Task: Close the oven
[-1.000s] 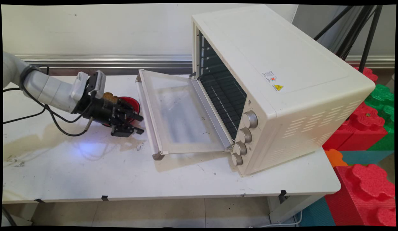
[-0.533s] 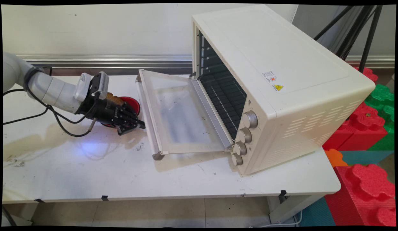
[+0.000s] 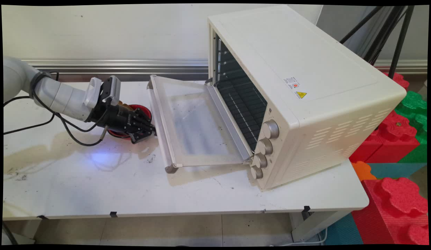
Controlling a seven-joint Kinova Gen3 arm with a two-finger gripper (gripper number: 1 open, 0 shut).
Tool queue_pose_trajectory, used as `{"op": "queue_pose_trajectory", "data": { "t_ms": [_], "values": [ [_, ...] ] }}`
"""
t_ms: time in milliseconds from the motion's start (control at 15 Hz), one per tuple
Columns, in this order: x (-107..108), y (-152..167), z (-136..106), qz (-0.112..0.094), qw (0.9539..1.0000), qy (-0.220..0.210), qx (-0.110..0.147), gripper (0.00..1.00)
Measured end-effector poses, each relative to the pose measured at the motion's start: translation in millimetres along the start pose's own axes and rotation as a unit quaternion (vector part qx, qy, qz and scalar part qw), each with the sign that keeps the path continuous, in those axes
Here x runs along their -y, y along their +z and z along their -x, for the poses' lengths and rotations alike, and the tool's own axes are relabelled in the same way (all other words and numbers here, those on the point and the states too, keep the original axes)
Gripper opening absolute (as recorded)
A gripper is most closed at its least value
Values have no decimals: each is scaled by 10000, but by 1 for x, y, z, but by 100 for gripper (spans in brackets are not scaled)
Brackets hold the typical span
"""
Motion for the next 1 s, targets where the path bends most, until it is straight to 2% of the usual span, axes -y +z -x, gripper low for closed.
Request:
{"op": "queue_pose_trajectory", "data": {
  "t_ms": [667,1000],
  "values": [
    [4,-2,-8,-100,9996,103,-236,0],
    [6,-9,-20,-184,9987,152,-458,0]
  ]
}}
